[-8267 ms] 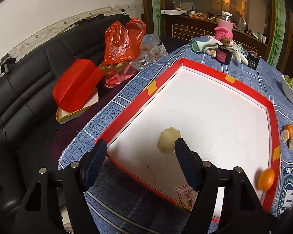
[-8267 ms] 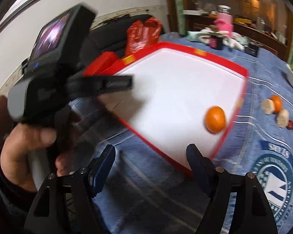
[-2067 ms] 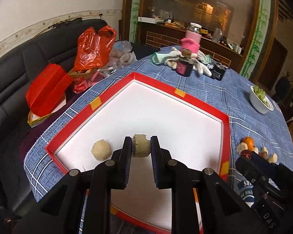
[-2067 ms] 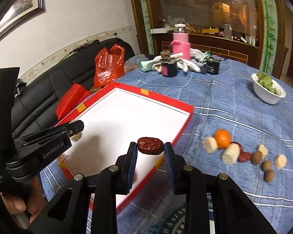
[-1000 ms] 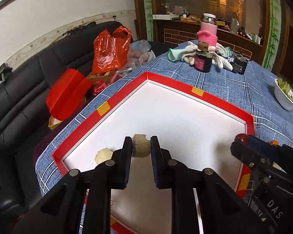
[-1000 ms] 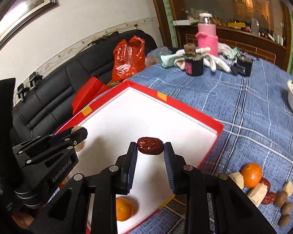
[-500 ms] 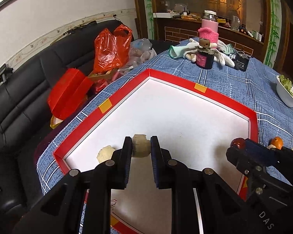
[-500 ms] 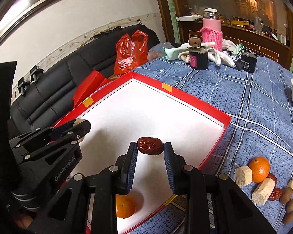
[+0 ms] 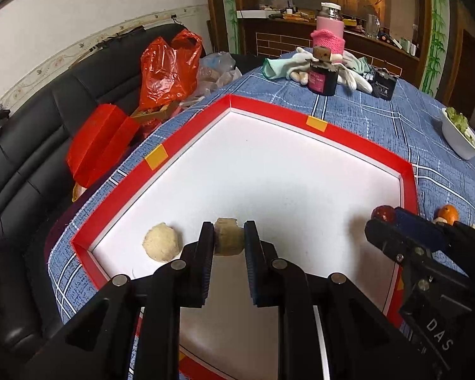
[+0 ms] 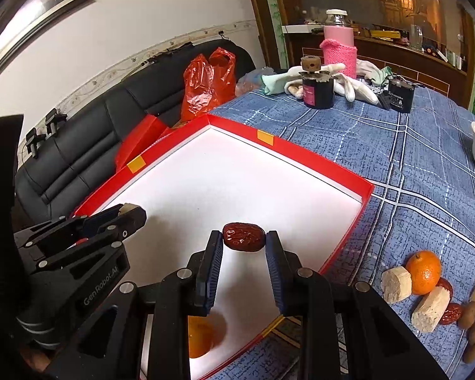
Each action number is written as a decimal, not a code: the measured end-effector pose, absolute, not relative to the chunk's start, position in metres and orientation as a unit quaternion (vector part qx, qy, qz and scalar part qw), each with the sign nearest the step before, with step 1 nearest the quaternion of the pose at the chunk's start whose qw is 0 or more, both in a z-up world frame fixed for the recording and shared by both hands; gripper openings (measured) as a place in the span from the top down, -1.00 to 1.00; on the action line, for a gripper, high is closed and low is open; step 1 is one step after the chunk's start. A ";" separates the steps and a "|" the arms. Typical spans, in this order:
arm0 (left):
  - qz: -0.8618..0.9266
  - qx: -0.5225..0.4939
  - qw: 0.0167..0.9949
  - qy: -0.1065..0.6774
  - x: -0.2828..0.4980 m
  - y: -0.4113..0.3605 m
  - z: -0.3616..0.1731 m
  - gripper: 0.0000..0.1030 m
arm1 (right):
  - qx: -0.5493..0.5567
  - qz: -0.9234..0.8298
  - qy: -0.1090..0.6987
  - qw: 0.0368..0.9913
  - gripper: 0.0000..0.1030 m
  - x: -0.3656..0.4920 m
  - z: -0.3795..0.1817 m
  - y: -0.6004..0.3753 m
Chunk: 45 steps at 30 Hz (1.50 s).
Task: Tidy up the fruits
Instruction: 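Carry the red date and the white yam chunk over the white tray, then open the right tool to drop the date while the left tool releases the yam chunk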
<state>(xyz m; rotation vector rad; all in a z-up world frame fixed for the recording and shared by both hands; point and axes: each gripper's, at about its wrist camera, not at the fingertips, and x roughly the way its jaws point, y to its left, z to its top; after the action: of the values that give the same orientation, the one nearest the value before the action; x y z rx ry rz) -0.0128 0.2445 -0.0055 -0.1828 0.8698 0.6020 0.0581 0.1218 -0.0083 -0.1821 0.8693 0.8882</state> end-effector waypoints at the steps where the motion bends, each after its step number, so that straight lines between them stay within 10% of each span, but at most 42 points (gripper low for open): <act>1: 0.286 -0.087 0.859 0.415 -0.013 0.244 -0.006 0.67 | -0.085 0.415 0.407 0.809 0.46 0.058 -0.009 0.122; 23: 0.278 -0.094 0.854 0.430 -0.012 0.248 -0.011 0.66 | -0.082 0.400 0.426 0.807 0.44 0.067 -0.020 0.120; 25: 0.283 -0.097 0.848 0.438 -0.012 0.251 -0.014 0.52 | -0.083 0.399 0.429 0.806 0.44 0.067 -0.021 0.120; 27: 0.288 -0.102 0.840 0.449 -0.013 0.255 -0.016 -0.20 | -0.080 0.401 0.430 0.805 0.25 0.067 -0.022 0.120; 29: 0.294 -0.102 0.843 0.439 -0.019 0.257 -0.013 -0.39 | -0.082 0.405 0.426 0.805 0.14 0.065 -0.021 0.120; 45: 0.221 -0.105 0.889 0.388 -0.031 0.211 0.013 -0.46 | -0.050 0.291 0.374 0.879 -0.23 0.069 0.036 -0.029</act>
<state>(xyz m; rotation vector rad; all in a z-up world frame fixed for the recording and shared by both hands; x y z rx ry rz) -0.0313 0.2114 0.0131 -0.2180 0.8062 0.4596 0.0692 -0.0288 0.0363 -0.1039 0.7792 0.6058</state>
